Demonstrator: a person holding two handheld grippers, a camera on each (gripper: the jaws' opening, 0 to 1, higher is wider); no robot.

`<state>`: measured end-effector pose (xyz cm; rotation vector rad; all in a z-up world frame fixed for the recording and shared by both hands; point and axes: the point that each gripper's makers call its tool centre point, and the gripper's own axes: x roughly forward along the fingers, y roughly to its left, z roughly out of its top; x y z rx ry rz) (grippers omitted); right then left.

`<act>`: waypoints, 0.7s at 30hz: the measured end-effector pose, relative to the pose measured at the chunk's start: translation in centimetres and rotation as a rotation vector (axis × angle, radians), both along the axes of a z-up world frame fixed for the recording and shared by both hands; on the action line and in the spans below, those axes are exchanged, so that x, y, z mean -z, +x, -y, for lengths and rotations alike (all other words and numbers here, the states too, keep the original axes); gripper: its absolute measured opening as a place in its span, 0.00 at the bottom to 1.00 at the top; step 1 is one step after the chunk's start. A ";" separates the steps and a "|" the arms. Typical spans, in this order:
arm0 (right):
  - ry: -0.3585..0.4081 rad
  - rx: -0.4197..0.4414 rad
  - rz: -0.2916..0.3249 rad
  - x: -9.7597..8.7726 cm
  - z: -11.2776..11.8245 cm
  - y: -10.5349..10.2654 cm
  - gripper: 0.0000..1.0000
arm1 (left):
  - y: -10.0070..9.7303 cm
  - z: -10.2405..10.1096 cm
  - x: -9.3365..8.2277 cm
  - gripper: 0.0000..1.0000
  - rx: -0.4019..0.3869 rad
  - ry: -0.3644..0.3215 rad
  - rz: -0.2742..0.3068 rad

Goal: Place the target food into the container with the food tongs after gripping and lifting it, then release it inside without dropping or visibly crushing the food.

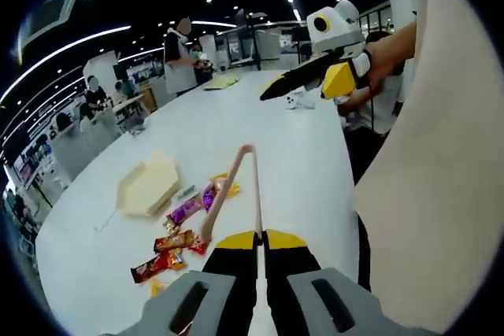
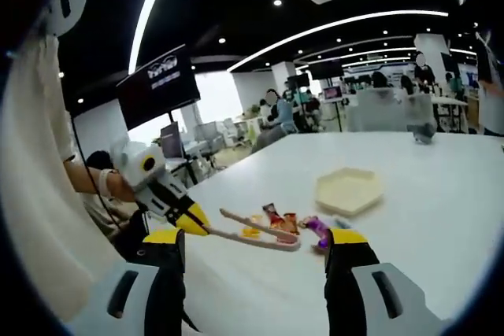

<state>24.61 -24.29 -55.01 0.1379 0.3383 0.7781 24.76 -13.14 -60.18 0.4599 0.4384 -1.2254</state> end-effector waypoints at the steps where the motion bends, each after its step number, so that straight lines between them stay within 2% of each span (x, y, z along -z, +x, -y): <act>1: 0.003 -0.002 0.000 -0.1 -0.1 0.0 0.73 | 0.0 0.0 -0.2 0.00 0.001 -0.007 -0.004; 6: 0.069 -0.026 -0.001 -1.2 -0.4 0.4 0.74 | -0.5 0.3 -1.9 0.00 0.027 -0.088 -0.055; 8: 0.077 -0.040 0.001 -1.6 -0.4 0.4 0.74 | -0.8 0.3 -2.3 0.00 0.042 -0.104 -0.058; 12: 0.096 -0.078 0.001 -2.4 -0.5 0.2 0.74 | -1.5 0.7 -4.9 0.00 0.063 -0.198 -0.075; 14: 0.104 -0.089 0.004 -2.8 -0.5 0.1 0.74 | -1.5 0.5 -5.5 0.00 0.063 -0.207 -0.074; 15: 0.119 -0.105 0.002 -3.2 -0.6 0.0 0.74 | -1.6 0.6 -6.4 0.00 0.069 -0.242 -0.085; 21: 0.164 -0.160 0.014 -5.0 -1.1 0.0 0.74 | -1.8 0.6 -8.1 0.00 0.087 -0.284 -0.096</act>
